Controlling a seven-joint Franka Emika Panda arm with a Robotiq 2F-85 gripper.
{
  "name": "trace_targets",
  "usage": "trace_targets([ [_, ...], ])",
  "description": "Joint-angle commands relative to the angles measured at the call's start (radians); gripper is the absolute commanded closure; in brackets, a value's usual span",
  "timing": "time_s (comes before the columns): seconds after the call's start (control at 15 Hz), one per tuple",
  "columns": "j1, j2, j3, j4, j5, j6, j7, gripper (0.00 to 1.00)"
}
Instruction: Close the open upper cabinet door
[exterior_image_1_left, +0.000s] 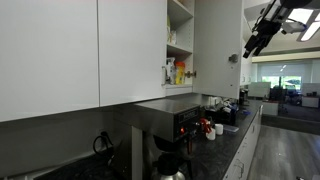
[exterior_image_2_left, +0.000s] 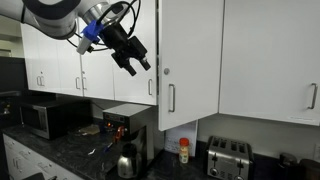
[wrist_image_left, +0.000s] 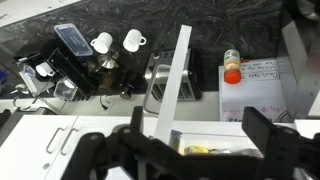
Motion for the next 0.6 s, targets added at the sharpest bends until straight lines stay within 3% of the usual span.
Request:
trace_targets([
  [0.0,-0.041,0.069,0.006,0.055,-0.001,0.072,0.001,0.0],
  [0.53,-0.034,0.169,0.001,0.158,0.052,0.171,0.025,0.0],
])
